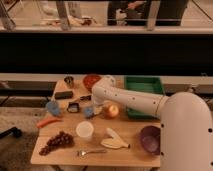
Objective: Wipe table surface with sponge
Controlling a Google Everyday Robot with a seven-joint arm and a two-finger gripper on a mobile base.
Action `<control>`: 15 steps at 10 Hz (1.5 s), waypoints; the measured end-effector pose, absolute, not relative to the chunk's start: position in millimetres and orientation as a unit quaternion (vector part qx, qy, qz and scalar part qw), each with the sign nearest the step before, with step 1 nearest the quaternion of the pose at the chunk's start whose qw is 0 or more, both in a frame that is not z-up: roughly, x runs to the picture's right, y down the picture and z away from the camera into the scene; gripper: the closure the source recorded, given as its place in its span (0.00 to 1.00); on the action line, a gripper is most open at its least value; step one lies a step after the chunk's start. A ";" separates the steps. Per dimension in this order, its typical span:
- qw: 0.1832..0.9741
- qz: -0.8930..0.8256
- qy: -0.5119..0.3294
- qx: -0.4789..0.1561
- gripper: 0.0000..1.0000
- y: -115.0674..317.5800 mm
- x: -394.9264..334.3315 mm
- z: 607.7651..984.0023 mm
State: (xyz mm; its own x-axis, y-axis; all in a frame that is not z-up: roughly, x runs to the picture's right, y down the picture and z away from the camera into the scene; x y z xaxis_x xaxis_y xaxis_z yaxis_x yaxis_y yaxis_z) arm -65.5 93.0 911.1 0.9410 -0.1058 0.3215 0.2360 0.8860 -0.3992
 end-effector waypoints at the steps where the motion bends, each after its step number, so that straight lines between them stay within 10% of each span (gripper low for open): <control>1: 0.961 -0.090 -0.141 -0.222 1.00 87.4 -64.2 917.1; 15: 0.951 -0.111 -0.178 -0.226 1.00 126.6 -85.3 858.8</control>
